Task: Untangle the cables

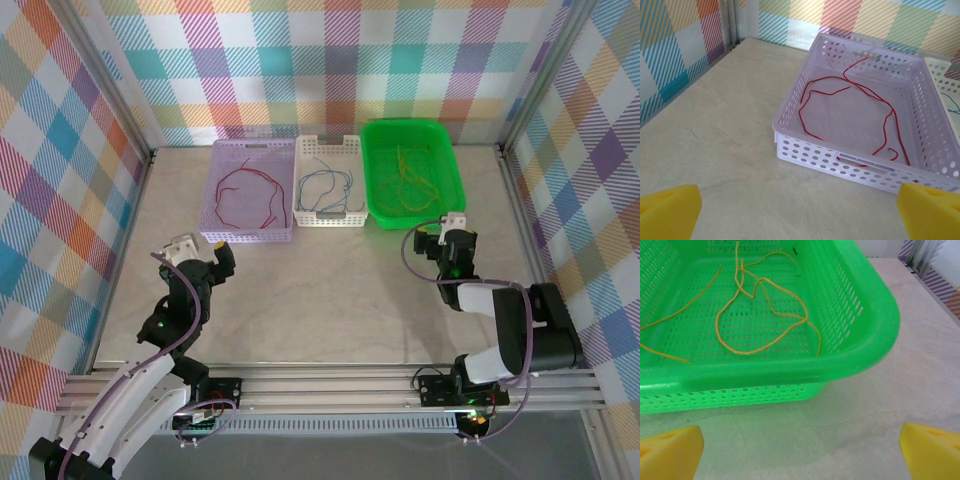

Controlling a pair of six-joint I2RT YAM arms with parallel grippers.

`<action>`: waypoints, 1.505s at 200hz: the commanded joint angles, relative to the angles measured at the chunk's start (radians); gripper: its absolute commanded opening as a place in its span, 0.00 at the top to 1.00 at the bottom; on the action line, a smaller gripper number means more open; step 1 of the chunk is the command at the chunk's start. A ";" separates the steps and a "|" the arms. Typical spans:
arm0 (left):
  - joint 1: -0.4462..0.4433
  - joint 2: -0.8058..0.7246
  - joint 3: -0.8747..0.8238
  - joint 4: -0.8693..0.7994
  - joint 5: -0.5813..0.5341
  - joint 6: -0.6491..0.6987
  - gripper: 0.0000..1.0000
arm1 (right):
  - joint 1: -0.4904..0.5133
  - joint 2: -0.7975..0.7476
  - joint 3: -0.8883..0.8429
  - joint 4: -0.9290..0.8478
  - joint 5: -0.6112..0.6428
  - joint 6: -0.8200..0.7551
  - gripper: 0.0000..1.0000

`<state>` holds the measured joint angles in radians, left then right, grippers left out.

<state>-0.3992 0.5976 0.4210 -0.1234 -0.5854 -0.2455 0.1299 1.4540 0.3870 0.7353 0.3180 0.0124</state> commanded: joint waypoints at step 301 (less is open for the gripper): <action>0.128 0.472 -0.107 0.469 0.125 0.302 0.00 | -0.093 0.080 0.004 0.133 -0.175 0.019 0.00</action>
<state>-0.2951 1.0229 0.3149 0.2005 -0.4389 0.0105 0.0483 1.5383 0.3668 0.8604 0.1692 0.0181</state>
